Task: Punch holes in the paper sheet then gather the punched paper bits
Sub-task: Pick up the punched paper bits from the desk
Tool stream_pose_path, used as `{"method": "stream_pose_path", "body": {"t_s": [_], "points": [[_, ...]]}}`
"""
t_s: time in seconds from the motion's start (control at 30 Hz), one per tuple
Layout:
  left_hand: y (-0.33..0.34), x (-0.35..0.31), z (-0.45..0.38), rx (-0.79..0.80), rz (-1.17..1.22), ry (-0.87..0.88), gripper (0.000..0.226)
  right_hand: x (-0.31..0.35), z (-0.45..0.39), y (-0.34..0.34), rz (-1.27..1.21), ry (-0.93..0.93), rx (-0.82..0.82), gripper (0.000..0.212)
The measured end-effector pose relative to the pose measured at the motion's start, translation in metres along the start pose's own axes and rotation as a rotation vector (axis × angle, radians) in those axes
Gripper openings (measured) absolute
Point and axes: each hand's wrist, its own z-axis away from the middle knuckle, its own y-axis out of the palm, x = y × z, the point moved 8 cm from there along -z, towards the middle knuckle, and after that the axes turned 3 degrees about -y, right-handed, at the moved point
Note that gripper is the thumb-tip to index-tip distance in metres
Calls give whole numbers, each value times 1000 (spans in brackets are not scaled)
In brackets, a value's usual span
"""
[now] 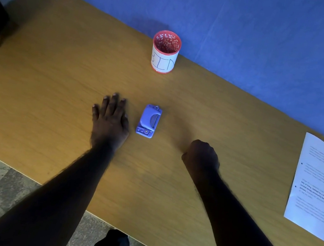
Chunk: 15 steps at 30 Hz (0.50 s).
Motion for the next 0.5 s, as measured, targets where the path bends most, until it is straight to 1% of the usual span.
{"method": "stream_pose_path", "body": {"t_s": [0.13,0.2,0.3,0.4,0.5], "points": [[-1,0,1,9,0,-5,55,4,2,6,22,-6,-21,11],[-2,0,1,9,1,-8,55,2,3,10,-10,-27,-26,14],[-3,-1,1,-1,7,-14,55,-14,2,10,-140,-43,-33,19],[-4,-2,-2,-21,19,-5,55,-41,-3,-4,-346,34,-113,14],[-2,0,-1,-30,33,-9,55,-55,-6,-13,-424,38,-162,7]]}}
